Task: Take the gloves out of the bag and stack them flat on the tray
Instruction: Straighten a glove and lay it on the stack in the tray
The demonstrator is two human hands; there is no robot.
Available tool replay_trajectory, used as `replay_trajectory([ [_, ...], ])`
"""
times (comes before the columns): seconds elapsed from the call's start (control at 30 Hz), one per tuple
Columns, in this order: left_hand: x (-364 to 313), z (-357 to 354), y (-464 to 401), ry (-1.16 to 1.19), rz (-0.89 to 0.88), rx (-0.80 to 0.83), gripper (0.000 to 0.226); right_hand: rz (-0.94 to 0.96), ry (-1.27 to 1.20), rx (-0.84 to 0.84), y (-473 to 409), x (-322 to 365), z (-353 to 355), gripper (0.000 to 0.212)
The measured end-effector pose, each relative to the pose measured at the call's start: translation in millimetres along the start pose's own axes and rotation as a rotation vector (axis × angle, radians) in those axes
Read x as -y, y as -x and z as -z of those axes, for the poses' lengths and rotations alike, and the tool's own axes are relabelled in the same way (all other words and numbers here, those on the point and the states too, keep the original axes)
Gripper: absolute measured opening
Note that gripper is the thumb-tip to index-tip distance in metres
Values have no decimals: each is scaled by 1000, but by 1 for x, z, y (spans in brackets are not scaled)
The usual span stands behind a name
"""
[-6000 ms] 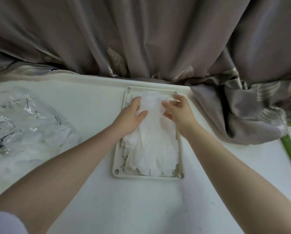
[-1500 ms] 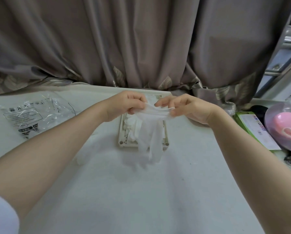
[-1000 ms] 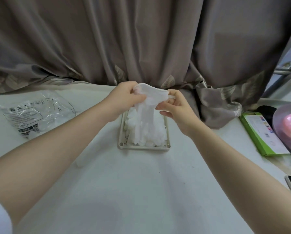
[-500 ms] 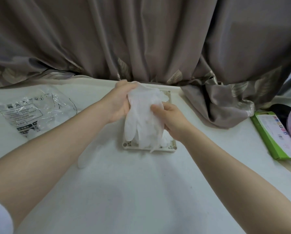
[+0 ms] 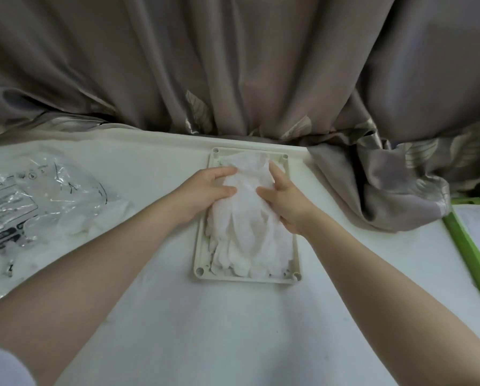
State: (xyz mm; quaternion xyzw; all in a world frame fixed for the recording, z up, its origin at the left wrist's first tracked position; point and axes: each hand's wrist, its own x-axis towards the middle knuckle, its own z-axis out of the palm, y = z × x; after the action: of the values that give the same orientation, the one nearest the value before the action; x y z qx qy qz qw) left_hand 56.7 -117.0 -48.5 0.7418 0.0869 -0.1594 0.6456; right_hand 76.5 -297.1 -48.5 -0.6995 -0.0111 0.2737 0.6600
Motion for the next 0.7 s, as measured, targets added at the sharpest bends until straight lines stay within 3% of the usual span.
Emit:
replay_trajectory([
  [0.07, 8, 0, -21, -178, -38, -9, 56, -73, 183, -88, -16, -8, 8, 58],
  [0.2, 17, -6, -41, -671, -166, 43, 73, -62, 178, -256, -29, -19, 18, 68],
  [0.3, 20, -6, -46, -707, -227, 67, 73, -38, 319, -393, -32, -25, 18, 47],
  [0.4, 19, -9, -41, -740, -208, -57, 50, 93, 811, -525, -23, -29, 13, 27],
  [0.47, 18, -13, -37, -821, -234, -139, 40, 307, 1041, -495, -16, -30, 6, 18],
  [0.53, 21, -17, -34, -887, -309, -185, 39, 407, 1133, -316, -17, -30, -2, 17],
  [0.6, 25, -20, -31, -936, -354, -170, 36, 355, 1166, -161, -24, -28, -5, 33],
  [0.7, 37, -29, -22, -1111, -263, -53, 54, 239, 1148, -156, -34, -19, 2, 57],
])
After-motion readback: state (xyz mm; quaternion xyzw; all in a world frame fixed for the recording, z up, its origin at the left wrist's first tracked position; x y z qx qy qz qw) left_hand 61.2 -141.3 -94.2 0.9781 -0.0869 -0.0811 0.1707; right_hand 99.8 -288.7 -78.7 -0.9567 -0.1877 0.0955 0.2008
